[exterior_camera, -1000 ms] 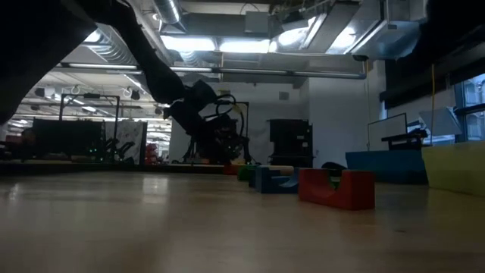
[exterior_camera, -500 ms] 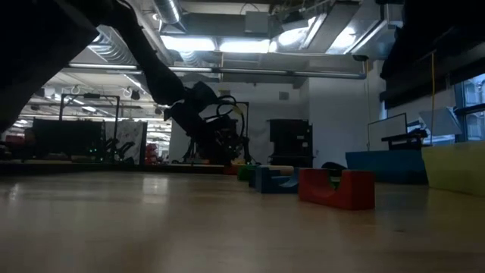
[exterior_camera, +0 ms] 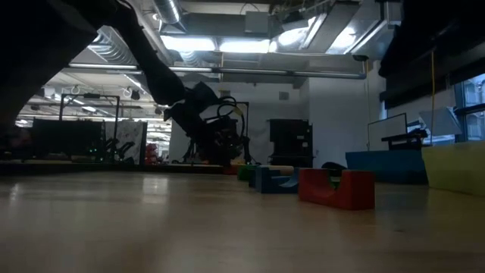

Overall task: Sort blocks by size
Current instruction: Put the red cylindrical block into the blue bin

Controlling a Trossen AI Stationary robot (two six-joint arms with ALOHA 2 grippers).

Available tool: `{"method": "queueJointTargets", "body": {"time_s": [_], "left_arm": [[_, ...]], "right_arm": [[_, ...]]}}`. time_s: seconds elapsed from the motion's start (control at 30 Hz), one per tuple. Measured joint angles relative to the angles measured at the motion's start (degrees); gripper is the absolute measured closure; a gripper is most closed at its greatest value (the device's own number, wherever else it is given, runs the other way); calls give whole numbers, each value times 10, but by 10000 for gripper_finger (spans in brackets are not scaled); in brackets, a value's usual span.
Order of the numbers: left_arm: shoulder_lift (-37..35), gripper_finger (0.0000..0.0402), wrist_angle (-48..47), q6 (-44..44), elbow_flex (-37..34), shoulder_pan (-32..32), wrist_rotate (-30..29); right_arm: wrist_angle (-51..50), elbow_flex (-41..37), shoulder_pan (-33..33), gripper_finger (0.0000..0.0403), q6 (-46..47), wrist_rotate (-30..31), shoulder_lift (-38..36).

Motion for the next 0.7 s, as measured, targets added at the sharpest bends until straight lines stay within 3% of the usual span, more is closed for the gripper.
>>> {"method": "queueJointTargets", "body": {"time_s": [0.23,0.43,0.7], "left_arm": [[0,218,-20,-5,2,-3,1],[0,218,-91,-34,34,-1,0],[0,218,-66,-53,37,-3,0]], "right_arm": [[14,0,0,233,1,-32,0],[14,0,0,233,1,-32,0],[14,0,0,233,1,-32,0]]}}
